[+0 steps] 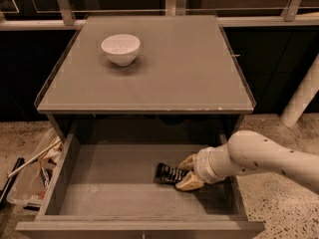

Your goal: Place rxbar chocolate into top drawer

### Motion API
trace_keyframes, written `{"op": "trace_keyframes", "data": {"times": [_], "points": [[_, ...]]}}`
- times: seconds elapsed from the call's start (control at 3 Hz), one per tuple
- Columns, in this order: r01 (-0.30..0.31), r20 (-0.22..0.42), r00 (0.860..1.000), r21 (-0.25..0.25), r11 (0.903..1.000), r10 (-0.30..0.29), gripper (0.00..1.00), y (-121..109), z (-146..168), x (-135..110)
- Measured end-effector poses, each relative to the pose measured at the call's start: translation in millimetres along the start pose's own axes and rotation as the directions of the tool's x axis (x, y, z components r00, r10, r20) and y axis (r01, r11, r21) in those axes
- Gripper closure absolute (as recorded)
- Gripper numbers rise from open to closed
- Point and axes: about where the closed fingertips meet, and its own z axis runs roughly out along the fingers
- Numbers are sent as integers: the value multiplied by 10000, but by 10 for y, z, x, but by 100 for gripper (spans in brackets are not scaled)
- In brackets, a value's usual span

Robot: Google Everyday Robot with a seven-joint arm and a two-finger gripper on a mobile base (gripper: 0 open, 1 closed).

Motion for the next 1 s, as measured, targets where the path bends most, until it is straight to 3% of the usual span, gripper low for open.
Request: {"op": "trace_keyframes", "data": {"times": [0.33, 0.67, 1.0], "points": [[0, 0, 10000, 0, 10000, 0, 11, 0, 0, 0], [0, 0, 10000, -1, 10000, 0, 0, 0, 0, 0], [0, 0, 10000, -1, 10000, 0, 0, 0, 0, 0]]}}
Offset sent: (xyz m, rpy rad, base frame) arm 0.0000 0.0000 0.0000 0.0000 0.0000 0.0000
